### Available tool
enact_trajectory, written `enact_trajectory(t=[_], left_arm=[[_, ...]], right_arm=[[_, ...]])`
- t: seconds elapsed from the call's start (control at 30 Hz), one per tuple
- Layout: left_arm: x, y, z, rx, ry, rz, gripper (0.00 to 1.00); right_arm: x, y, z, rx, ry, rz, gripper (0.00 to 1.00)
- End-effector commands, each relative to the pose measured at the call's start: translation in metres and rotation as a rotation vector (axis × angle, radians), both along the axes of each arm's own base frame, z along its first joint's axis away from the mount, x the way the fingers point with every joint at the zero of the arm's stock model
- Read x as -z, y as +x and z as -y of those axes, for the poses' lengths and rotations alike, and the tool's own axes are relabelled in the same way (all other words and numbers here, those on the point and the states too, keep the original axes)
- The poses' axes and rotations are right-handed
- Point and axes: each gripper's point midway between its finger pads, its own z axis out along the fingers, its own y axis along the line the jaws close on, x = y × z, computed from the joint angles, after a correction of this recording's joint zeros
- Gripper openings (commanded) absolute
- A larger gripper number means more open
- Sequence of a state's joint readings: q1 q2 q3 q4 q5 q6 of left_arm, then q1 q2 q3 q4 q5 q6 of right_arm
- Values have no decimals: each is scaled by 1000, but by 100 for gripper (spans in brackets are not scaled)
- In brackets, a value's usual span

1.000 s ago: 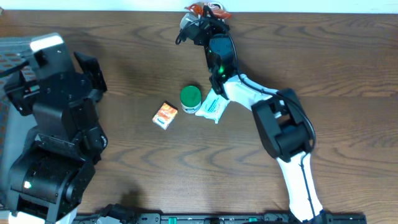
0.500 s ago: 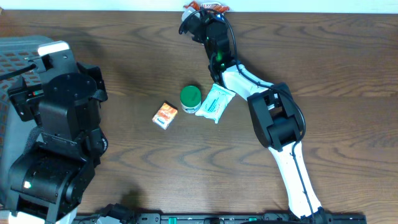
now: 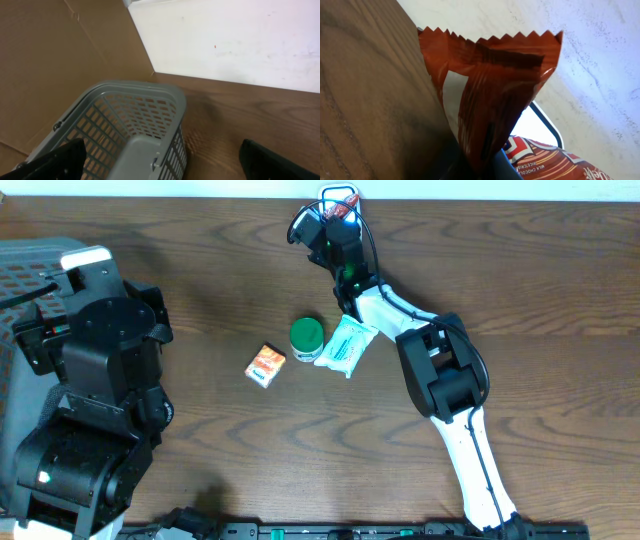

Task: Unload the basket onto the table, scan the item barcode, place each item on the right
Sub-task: 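Hold the snack bar against the scanner window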

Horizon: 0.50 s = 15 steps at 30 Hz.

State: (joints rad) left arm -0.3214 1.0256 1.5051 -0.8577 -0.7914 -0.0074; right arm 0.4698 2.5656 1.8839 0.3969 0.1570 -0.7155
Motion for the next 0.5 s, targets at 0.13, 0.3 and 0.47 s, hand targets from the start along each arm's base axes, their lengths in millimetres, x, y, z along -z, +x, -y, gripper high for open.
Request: enact_trajectory(t=[0.13,0.3,0.47], left_arm=[[-1,-1,-2,-11,-10,10,98],[-1,-1,-2,-11,-10,10,98],[-2,-1,-2,-11,-10,10,98]], right_arm=[[5,-4,-12,15,3,-9,1],[9,-5,-11,20,-7,-24,1],[13,-8,-14,-5,-7,-44,1]])
